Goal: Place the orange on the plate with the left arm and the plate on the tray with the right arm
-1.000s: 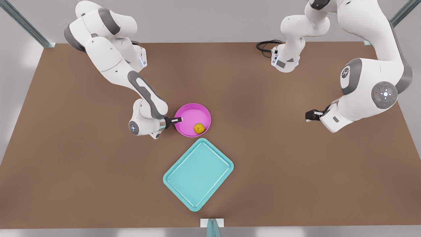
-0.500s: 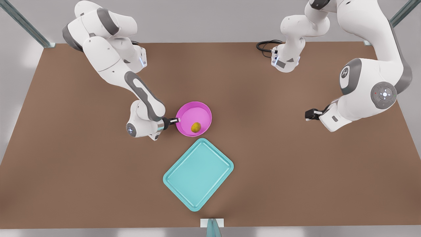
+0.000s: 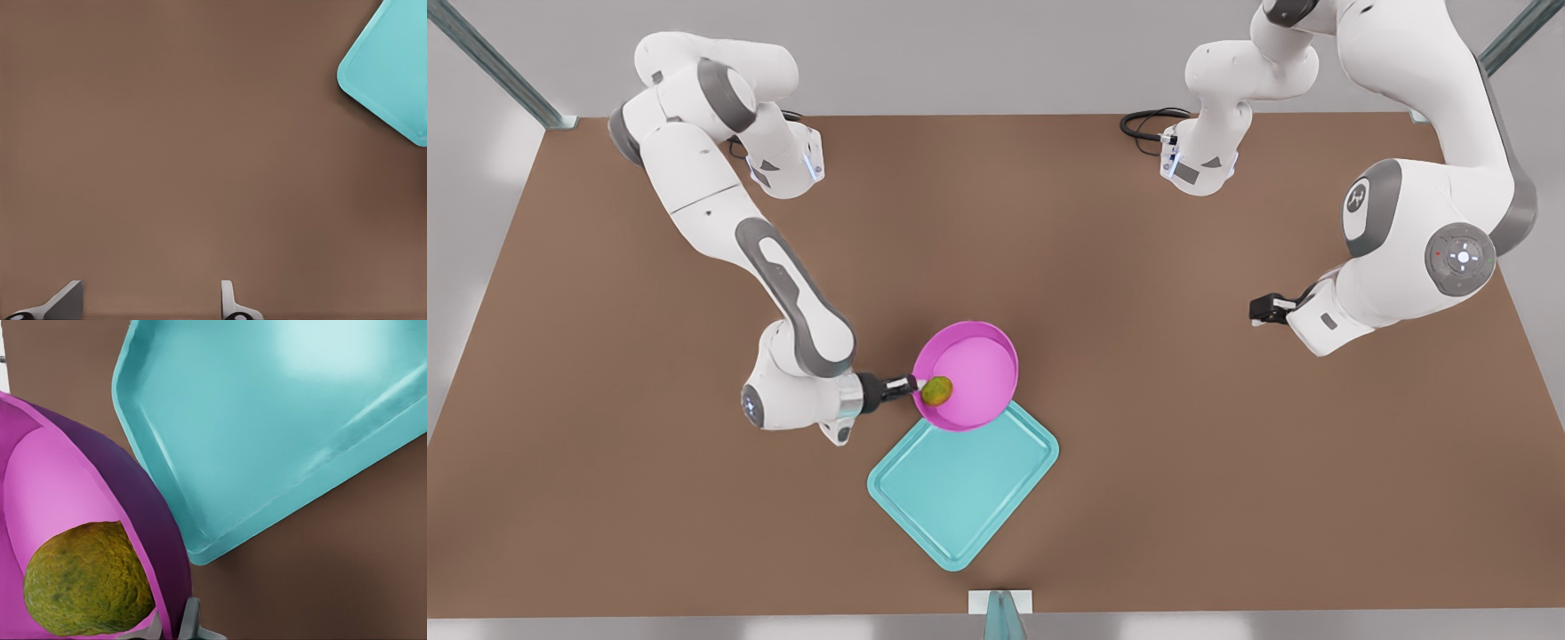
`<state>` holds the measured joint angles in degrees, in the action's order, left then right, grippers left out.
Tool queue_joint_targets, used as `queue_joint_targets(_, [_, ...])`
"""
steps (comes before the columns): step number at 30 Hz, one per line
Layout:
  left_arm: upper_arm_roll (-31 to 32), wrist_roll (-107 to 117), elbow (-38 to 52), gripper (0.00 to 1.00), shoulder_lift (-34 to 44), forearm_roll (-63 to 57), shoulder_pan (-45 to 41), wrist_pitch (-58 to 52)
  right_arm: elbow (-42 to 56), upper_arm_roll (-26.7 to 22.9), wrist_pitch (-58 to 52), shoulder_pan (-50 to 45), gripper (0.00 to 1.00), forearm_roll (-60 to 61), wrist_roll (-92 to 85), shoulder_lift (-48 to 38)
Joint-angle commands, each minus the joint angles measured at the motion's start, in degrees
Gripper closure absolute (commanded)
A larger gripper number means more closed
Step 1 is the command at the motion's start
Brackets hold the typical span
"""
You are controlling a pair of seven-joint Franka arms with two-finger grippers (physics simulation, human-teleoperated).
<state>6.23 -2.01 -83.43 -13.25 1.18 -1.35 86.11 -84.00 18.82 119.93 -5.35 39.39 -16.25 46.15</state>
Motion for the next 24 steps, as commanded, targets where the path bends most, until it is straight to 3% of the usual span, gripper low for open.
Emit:
queue_joint_targets(1, [0.01, -0.37, 0.03, 0.00, 0.07, -0.04, -0.06, -0.06, 7.70, -1.68, -0.39, -2.29, 0.79, -0.54, 0.07, 4.38])
queue_joint_targets(3, [0.01, -0.28, 0.03, 0.00, 0.07, -0.04, 0.03, -0.06, 18.33, -2.82, -0.31, -4.22, 0.79, -0.81, 0.07, 11.76])
queue_joint_targets(6, [0.01, -0.28, 0.03, 0.00, -0.02, -0.04, 0.03, -0.06, 32.74, -8.80, -0.31, -8.35, 0.79, -0.90, 2.80, 20.28])
queue_joint_targets(12, [0.01, -0.28, -0.06, 0.00, -0.28, -0.13, 0.03, 0.11, 37.15, -11.35, 0.66, -9.41, 0.79, -0.90, 2.89, 23.55])
queue_joint_targets(13, [0.01, -0.28, -0.06, 0.00, -0.28, -0.13, 0.03, 0.11, 37.07, -11.62, 0.66, -9.67, 0.21, -0.98, 2.89, 23.19])
queue_joint_targets(14, [0.01, -0.28, -0.06, 0.00, -0.28, -0.13, 0.03, 0.20, 36.80, -11.88, 0.31, -9.76, 0.00, -0.98, 2.89, 22.84])
queue_joint_targets(18, [0.01, 0.07, -0.06, 0.00, -0.11, -0.13, -0.06, -0.06, 36.71, -11.97, -0.39, -9.68, 0.00, -1.07, 2.71, 22.40])
queue_joint_targets(19, [0.01, 0.16, -0.06, 0.00, -0.10, -0.13, 0.03, -0.15, 36.36, -14.16, -2.57, -9.76, 0.00, -4.57, 2.89, 19.95])
queue_joint_targets(20, [0.01, 0.16, -0.06, 0.00, -0.10, -0.13, -0.06, -0.15, 36.36, -15.65, -10.58, -9.24, 0.00, -9.15, 2.80, 17.13])
queue_joint_targets(22, [0.01, 0.16, -0.06, 0.00, -0.19, -0.13, -0.06, -0.06, 36.71, -24.71, -24.99, -9.24, 0.00, -10.74, 2.45, 8.96])
queue_joint_targets(24, [0.01, 0.07, -0.06, 0.00, -0.28, -0.13, -0.06, 0.02, 36.63, -25.42, -32.73, -10.02, 0.00, -20.30, 1.30, 1.32])
